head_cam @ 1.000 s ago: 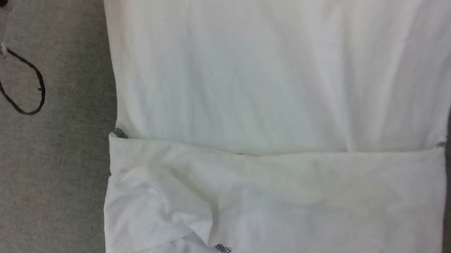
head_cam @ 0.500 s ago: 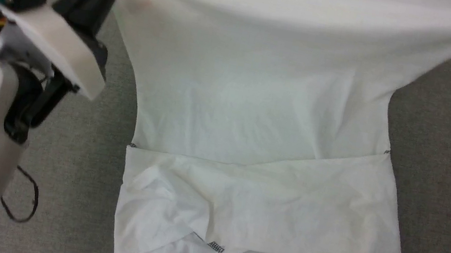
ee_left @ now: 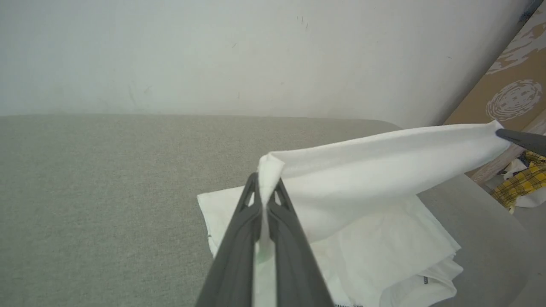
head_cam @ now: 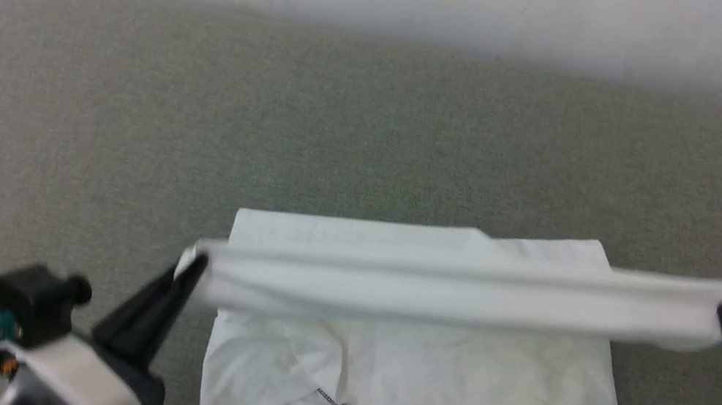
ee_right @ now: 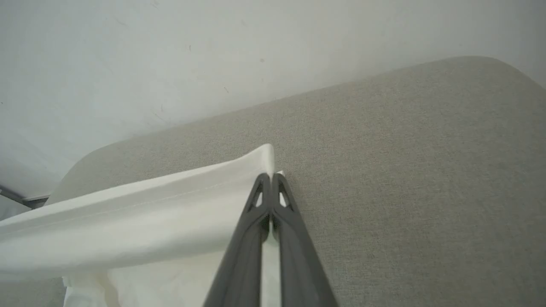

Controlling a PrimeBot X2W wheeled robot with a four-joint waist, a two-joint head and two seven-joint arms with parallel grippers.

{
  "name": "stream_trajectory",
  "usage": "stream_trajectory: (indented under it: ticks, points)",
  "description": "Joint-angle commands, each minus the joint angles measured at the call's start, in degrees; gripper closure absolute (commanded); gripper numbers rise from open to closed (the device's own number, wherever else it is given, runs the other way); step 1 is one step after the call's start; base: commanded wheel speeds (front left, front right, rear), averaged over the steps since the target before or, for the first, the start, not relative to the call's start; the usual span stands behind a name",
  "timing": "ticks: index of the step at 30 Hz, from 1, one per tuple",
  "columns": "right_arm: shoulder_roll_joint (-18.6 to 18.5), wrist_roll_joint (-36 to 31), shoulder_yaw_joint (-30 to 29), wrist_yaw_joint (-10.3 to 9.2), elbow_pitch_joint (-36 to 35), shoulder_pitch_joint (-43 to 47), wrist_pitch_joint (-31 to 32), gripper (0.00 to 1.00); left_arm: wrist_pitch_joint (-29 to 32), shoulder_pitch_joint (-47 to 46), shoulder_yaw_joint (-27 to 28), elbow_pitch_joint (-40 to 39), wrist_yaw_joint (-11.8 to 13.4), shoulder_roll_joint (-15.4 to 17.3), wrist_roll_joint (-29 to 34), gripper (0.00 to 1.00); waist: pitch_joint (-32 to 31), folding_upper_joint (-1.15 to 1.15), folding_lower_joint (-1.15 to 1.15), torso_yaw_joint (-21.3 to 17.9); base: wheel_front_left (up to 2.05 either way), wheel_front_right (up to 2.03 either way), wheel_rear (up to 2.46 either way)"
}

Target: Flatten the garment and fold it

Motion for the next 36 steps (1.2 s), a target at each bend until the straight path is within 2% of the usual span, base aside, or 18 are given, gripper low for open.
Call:
stream_trajectory:
  ticks: [1, 7, 11, 17, 23, 24, 25, 26, 27, 28, 33, 36]
  points:
    - [0.26, 0.77, -0.42, -0.05, -0.86, 2.19, 0.13, 1.0, -0.62, 2.36, 0.2, -0.67, 0.9, -0.3, -0.46, 1.0, -1.09, -0.01, 0.02, 0.72, 0.0, 0.0, 0.0]
    - [0.6, 5.92, -1.68, -0.05, -0.81, 12.86, -1.59, 1.0, -2.25, 11.9, -1.27, -0.26, 2.42, -1.91, -2.58, 1.0, -1.46, -0.01, 0.02, 1.34, 0.0, 0.0, 0.0]
    - [0.62, 5.83, -0.44, -0.05, 1.47, 17.09, -4.07, 1.0, -2.99, 14.03, -2.13, 1.81, 2.7, -3.58, -3.8, 1.0, -1.72, -0.01, 0.02, 1.61, 0.0, 0.0, 0.0]
    - [0.62, 3.48, 3.19, -0.05, 5.78, 17.69, -7.3, 1.0, -3.24, 13.57, -4.14, 8.41, 2.17, -6.54, -4.91, 1.0, -2.53, -0.01, 0.02, 1.32, 0.0, 0.0, 0.0]
    - [0.63, 1.19, 6.25, -0.05, 10.54, 15.08, -8.7, 1.0, -0.89, 10.33, -6.39, 15.13, 1.08, -7.8, -4.95, 1.0, -2.58, -0.01, 0.02, 1.01, 0.0, 0.0, 0.0]
    - [0.63, 0.97, 6.56, -0.05, 11.29, 14.56, -8.91, 0.93, -0.7, 9.69, -6.51, 15.87, 0.95, -7.94, -4.95, 0.91, -2.52, -0.01, 0.02, 1.02, 0.0, 0.0, 0.0]
    - [0.63, 0.75, 6.86, -0.05, 11.84, 14.04, -9.25, 0.58, -0.69, 9.06, -6.51, 16.5, 0.92, -8.09, -4.89, 0.77, -2.47, -0.01, 0.02, 1.04, 0.0, 0.0, 0.0]
    - [0.63, 0.53, 7.1, -0.05, 12.3, 13.57, -9.62, 0.0, -0.7, 8.53, -6.5, 16.97, 0.97, -8.29, -4.86, 0.51, -2.42, -0.01, 0.02, 1.06, 0.0, 0.0, 0.0]
    - [0.63, 0.39, 7.28, -0.05, 12.69, 13.23, -9.87, 0.0, -0.65, 8.13, -6.52, 17.28, 1.01, -8.46, -4.86, 0.18, -2.38, -0.01, 0.02, 1.1, 0.0, 0.0, 0.0]
    - [0.63, 0.39, 7.42, -0.05, 12.93, 12.97, -9.91, 0.0, -0.69, 7.82, -6.44, 17.37, 1.0, -8.69, -5.05, 0.0, -2.31, -0.01, 0.02, 1.12, 0.0, 0.0, 0.0]
    - [0.63, 0.36, 6.8, -0.05, 10.08, 12.54, -9.41, 0.0, -1.14, 8.25, -4.1, 14.83, 0.56, -10.27, -9.53, 0.0, -1.71, -0.01, 0.02, 1.19, 0.0, 0.0, 0.0]
    - [0.63, 0.12, 4.87, -0.05, 5.84, 12.37, -8.91, 0.0, -3.44, 9.0, -1.34, 11.77, 1.8, -9.56, -9.73, 0.0, -1.03, -0.01, 0.02, 1.0, 0.0, 0.0, 0.0]
